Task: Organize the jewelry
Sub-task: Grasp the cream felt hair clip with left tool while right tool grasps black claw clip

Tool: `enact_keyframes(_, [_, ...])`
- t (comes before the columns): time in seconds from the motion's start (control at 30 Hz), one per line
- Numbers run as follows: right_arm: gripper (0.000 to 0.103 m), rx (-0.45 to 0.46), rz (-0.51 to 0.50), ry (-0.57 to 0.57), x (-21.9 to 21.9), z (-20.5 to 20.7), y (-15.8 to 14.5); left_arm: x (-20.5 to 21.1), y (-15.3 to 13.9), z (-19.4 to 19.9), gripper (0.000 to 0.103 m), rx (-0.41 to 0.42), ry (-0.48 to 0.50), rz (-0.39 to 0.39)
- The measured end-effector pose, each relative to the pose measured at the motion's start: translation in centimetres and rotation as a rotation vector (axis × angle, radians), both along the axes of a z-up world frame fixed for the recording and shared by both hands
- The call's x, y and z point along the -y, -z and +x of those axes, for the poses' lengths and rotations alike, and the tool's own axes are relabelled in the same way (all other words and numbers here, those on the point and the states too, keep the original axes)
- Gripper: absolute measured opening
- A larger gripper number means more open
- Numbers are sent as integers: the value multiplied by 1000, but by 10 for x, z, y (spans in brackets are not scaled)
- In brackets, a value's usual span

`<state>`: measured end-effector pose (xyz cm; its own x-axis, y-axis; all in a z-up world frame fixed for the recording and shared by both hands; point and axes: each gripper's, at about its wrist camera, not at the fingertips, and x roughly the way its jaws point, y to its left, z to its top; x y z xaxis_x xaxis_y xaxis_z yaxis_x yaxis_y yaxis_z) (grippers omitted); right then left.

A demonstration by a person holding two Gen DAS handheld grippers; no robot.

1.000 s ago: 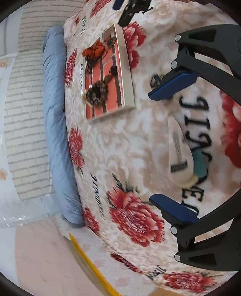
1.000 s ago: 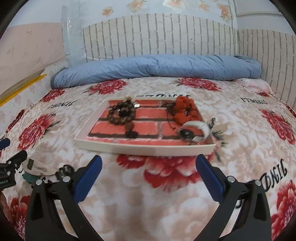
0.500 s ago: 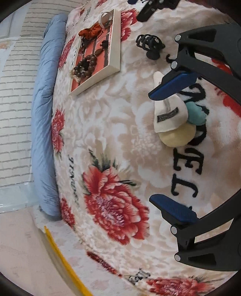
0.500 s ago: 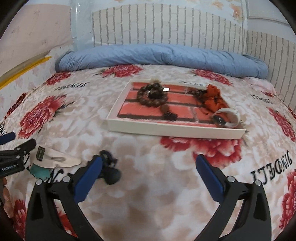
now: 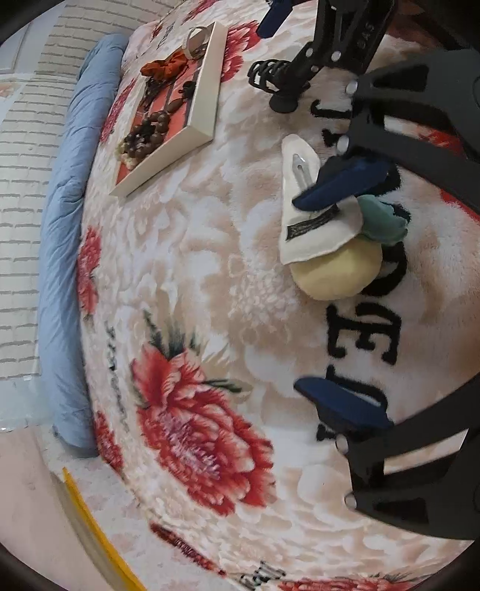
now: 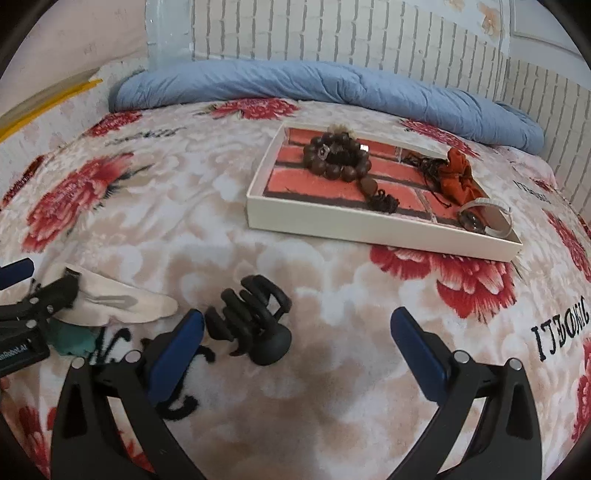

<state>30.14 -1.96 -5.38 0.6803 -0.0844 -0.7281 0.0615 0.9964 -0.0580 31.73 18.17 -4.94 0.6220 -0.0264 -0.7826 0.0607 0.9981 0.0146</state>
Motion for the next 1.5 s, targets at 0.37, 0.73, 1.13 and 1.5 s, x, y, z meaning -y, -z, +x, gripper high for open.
enact_keyframes(0.37, [55,-32,36,-48,-5,9,10,8,6,-1,45,-28,67,-61])
enact_keyframes(0.73, [44,-6,31,-72,-4,5,3,12,5,-4,42,-9,69,-39])
enact_keyframes(1.13, [44,71,23,-71,56,-1,-32,15,-3,-5,36,31,45,-23])
enact_keyframes(1.5, [44,152,22,-41,130,11,-63,32,-48,-1,36,126,-9,-36])
